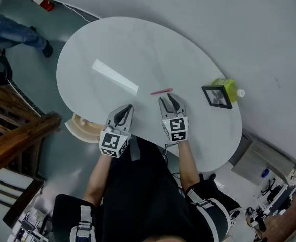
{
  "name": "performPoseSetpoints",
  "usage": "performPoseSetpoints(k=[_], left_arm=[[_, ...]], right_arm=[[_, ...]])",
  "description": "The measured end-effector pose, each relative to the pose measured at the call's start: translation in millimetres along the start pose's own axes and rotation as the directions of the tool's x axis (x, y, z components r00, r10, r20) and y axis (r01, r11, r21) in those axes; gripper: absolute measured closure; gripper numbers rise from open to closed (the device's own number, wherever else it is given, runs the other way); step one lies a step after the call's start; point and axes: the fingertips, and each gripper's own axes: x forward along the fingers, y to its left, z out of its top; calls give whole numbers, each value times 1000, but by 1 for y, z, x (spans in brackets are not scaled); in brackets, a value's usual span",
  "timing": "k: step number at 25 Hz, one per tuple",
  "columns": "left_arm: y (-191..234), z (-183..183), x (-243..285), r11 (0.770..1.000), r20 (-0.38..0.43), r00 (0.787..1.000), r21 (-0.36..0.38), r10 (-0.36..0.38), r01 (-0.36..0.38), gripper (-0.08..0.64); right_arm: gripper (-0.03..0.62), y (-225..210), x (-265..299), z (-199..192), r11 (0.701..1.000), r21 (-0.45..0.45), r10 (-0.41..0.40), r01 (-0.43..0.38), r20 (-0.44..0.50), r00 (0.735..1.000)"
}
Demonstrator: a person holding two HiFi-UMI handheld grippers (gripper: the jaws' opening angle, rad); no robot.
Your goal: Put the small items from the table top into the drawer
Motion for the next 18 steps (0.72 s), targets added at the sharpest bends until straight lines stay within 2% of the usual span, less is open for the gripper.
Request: performPoseSetpoints(k=[1,5,11,18], left_arm=[[1,0,0,1000,0,1000,-3,3,-3,540],[7,0,0,1000,0,1000,-15,18,-18,540],[18,-1,3,999,-3,999,-32,43,-44,540],[30,1,7,997,-2,998,-44,59,-59,540]], right_arm=[[436,1,4,-1,1000,-5,16,-16,-15,1000],[394,2,17,-3,998,-60,33,-36,-64,997],[379,3,37,-5,990,-123,51,-63,-99,994],[379,9,50,-8,986,-140,75,-95,-140,987]])
